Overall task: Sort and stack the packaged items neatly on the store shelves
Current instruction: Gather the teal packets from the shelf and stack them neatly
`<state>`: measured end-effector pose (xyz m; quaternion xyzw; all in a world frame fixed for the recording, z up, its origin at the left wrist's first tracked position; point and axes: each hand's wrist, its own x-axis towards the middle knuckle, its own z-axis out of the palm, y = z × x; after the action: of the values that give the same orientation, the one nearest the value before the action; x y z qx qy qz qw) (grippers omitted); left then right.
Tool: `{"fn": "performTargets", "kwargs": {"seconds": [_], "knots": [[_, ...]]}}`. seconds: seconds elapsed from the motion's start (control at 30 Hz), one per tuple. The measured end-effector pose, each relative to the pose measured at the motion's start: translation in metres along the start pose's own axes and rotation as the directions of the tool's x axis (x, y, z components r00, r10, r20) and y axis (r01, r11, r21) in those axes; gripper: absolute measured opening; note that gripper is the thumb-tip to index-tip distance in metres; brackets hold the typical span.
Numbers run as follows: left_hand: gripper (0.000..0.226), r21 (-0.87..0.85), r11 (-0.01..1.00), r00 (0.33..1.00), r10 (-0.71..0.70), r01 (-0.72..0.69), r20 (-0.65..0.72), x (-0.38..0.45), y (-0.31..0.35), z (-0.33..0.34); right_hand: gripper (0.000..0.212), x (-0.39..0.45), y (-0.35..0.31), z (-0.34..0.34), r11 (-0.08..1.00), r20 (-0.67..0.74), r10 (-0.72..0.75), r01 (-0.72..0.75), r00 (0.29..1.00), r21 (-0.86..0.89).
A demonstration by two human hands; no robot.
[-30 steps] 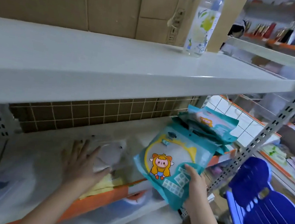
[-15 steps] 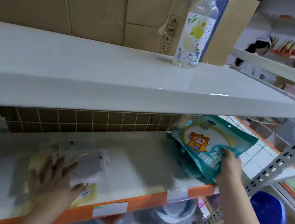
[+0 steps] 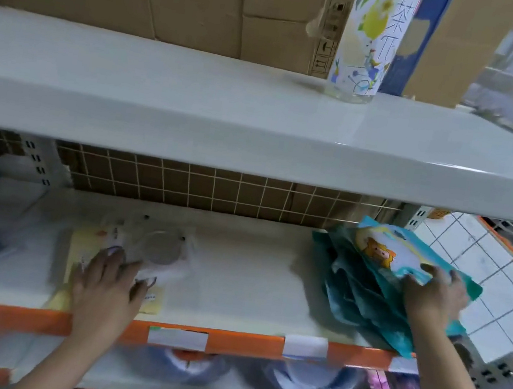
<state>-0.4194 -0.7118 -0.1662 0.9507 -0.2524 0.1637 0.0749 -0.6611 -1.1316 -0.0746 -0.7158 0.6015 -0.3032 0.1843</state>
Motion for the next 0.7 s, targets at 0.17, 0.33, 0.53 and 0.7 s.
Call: {"fn": "performTargets", "kwargs": {"seconds": [0.17, 0.33, 0.53, 0.7], "knots": [[0.059, -0.047, 0.999, 0.986, -0.015, 0.023, 0.165, 0.002, -0.001, 0.003, 0.04, -0.004, -0.001, 0.002, 0.951, 0.193, -0.052, 0.108, 0.98, -0.29], [0.063, -0.01, 0.999, 0.957, -0.048, 0.053, 0.287, 0.01, -0.002, -0.012, 0.051, -0.026, -0.018, 0.011, 0.953, 0.131, -0.07, 0.105, 0.989, -0.283], [0.052, -0.101, 0.981, 0.976, -0.147, 0.165, 0.163, -0.002, -0.031, -0.04, 0.029, -0.099, -0.049, 0.026, 0.921, 0.09, -0.38, 0.367, 0.921, 0.132], [0.052, -0.16, 0.957, 0.97, -0.24, 0.243, 0.043, -0.021, -0.094, -0.07, 0.014, -0.185, -0.092, 0.058, 0.863, 0.316, -0.431, 0.283, 0.845, 0.418]]}}
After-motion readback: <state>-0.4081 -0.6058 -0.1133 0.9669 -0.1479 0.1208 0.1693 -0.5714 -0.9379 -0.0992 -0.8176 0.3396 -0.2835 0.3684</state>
